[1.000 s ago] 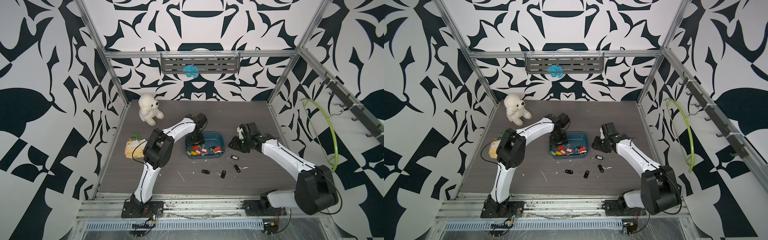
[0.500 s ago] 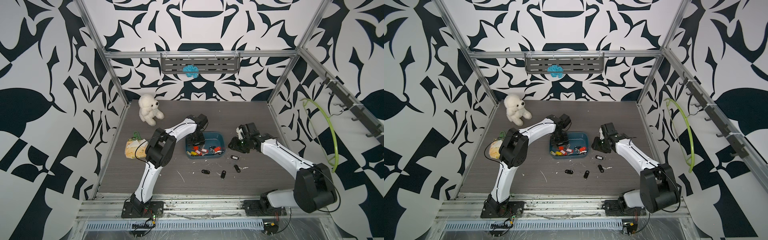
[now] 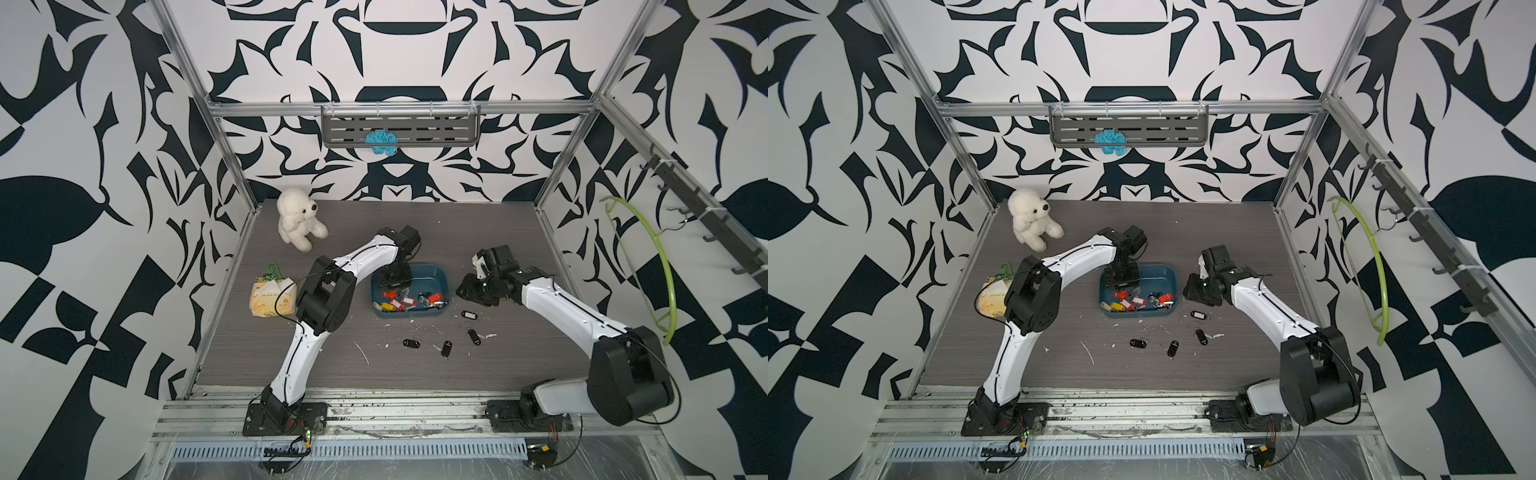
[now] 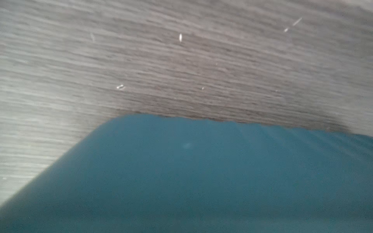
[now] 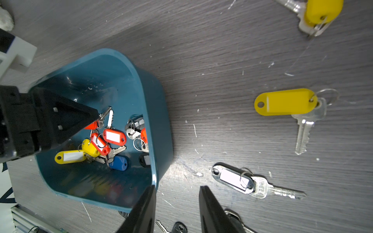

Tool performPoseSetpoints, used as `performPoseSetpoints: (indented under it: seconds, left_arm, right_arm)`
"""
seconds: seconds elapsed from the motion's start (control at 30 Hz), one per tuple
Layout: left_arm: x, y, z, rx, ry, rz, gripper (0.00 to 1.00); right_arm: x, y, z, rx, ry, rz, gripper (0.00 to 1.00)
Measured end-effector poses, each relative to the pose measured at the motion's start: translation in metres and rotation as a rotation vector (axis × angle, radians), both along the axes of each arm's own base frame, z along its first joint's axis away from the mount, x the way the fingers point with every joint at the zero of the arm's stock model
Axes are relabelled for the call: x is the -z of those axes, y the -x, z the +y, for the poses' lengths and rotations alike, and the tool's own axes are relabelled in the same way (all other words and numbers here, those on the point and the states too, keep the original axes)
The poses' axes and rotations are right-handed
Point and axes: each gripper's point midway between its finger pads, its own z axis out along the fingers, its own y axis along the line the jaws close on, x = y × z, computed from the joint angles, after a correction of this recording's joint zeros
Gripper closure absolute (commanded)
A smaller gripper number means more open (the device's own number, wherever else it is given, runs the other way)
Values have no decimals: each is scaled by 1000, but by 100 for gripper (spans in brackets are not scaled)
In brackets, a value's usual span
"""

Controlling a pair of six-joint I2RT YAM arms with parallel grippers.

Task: Take the keys out of the storage box
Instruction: Pick up the key from the storage box.

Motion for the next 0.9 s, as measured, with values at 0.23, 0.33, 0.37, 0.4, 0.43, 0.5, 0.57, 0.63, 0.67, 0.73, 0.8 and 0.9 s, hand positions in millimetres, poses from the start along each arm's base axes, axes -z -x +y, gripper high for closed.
performPoseSetpoints:
  seconds: [0.23,0.33,0.37,0.4,0.43,0.5,0.57,0.63,0.67,0.73,0.8,0.9]
  left_arm:
    - [2,1,1,7,-14,3,61]
    - [2,2,1,15,-17,1,65]
    - [2,2,1,18,-17,0,66]
    - [2,2,1,19,-18,-1,67]
    - [2,2,1,19,-18,-1,69]
    - [2,2,1,22,-19,-2,71]
    - [2,2,1,24,-20,-2,75]
    - [3,2,1,26,-20,-2,79]
    - [2,2,0,28,-19,-2,81]
    - [2,2,0,31,-19,-3,85]
    - [2,2,-2,35,-18,-4,90]
    - [2,2,-3,42,-16,-6,98]
  right_arm:
    - [4,0,0,-2,1,13,60]
    - [4,0,0,-2,1,12,60]
    - [4,0,0,-2,1,12,60]
    - [4,0,0,-2,1,12,60]
    - [4,0,0,-2,1,12,60]
    - [4,0,1,-2,0,12,60]
    - [4,0,1,-3,1,12,60]
    - [4,0,1,-3,1,12,60]
    - [4,0,1,-3,0,12,60]
    - [4,0,1,-4,0,12,60]
    - [4,0,1,-4,0,12,60]
    - [3,1,1,-6,-1,12,61]
